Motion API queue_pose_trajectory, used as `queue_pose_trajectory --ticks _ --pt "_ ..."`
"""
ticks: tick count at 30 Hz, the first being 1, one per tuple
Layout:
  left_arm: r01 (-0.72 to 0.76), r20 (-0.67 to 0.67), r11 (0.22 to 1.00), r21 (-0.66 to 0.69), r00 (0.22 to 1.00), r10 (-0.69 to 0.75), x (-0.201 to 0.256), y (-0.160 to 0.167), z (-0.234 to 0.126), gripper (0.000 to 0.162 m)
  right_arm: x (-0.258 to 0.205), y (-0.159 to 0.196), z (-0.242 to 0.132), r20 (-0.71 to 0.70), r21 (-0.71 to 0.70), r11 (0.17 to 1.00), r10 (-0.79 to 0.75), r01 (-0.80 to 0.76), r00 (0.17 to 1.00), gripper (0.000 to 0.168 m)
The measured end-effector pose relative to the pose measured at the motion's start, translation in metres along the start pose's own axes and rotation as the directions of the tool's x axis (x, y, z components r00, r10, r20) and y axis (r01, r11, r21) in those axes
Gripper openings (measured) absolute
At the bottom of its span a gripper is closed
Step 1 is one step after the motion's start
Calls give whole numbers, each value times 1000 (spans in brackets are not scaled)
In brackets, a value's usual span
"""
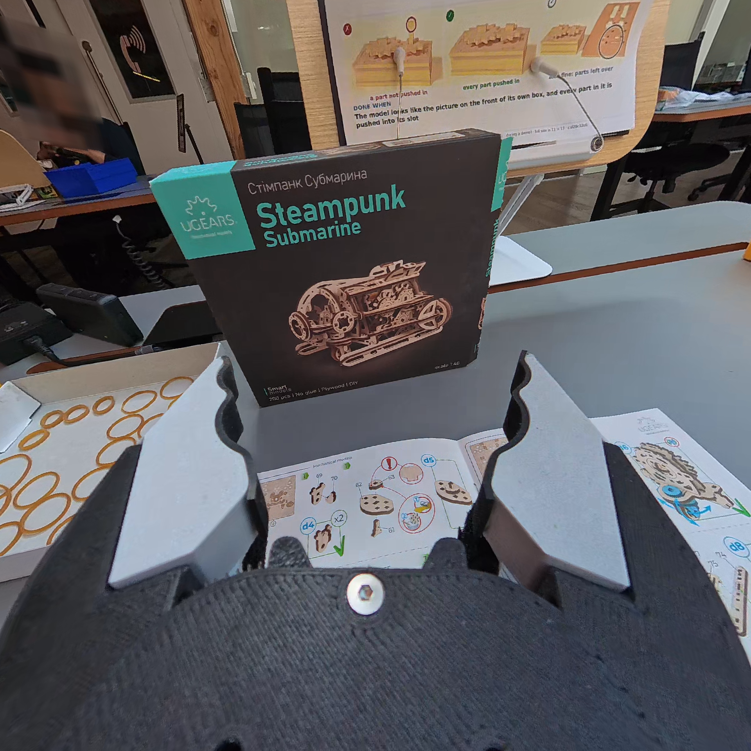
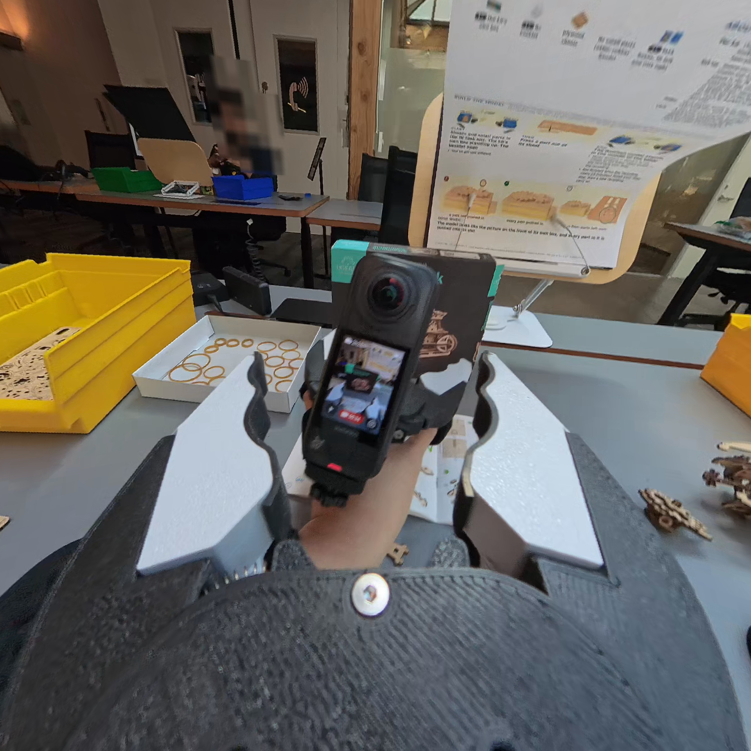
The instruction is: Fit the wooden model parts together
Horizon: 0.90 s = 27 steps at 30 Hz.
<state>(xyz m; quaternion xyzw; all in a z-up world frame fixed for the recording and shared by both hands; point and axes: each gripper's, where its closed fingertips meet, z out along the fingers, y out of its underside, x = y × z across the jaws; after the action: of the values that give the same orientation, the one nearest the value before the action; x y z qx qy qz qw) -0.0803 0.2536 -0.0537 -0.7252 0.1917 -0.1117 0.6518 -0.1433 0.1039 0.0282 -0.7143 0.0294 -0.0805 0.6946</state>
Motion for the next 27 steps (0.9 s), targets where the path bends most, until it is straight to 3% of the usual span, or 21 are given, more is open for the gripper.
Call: queue_pose_trajectory --ticks 1,3,4,5,7,9,10,11,13,17,20,24,27 --pt "10 3 1000 -3 1000 -10 -2 0 0 132 13 -10 11 56 22 1000 -14 13 998 80" --pt "21 2 998 -57 1000 -21 -6 8 4 135 27 -26 46 355 19 1000 -25 20 935 88" --pt "-2 13 992 -125 1000 4 -8 17 8 138 39 -19 68 444 -136 990 93 -35 891 78" --pt "-43 51 977 -208 997 54 -12 28 13 140 38 -18 79 577 -268 962 197 -44 793 68" --pt "-67 86 957 -283 992 95 -14 44 18 124 41 -45 77 731 -361 919 383 -156 565 47" --pt "-49 24 963 -267 998 57 -2 48 20 119 55 -80 63 815 -292 900 412 -325 408 61" --pt "-46 9 964 -260 999 50 2 47 20 123 61 -89 56 845 -230 905 368 -358 389 61" --pt "-52 7 966 -253 998 56 3 45 20 123 67 -93 49 864 -165 921 307 -352 399 67" --pt "-66 8 973 -220 998 70 4 40 18 123 87 -87 50 833 -85 958 219 -274 508 77" --pt "-25 -5 988 -154 1000 24 2 27 15 123 162 -75 71 652 120 969 87 -216 754 74" --pt "13 -32 995 -95 999 -16 1 14 13 123 201 -32 99 564 26 996 55 -85 824 74" --pt "-5 -19 1000 -25 1000 5 -7 -2 7 119 222 6 125 520 -36 977 -163 212 838 93" --pt "8 -12 999 34 1000 -8 -13 -18 1 116 206 32 127 493 5 896 -388 443 779 122"
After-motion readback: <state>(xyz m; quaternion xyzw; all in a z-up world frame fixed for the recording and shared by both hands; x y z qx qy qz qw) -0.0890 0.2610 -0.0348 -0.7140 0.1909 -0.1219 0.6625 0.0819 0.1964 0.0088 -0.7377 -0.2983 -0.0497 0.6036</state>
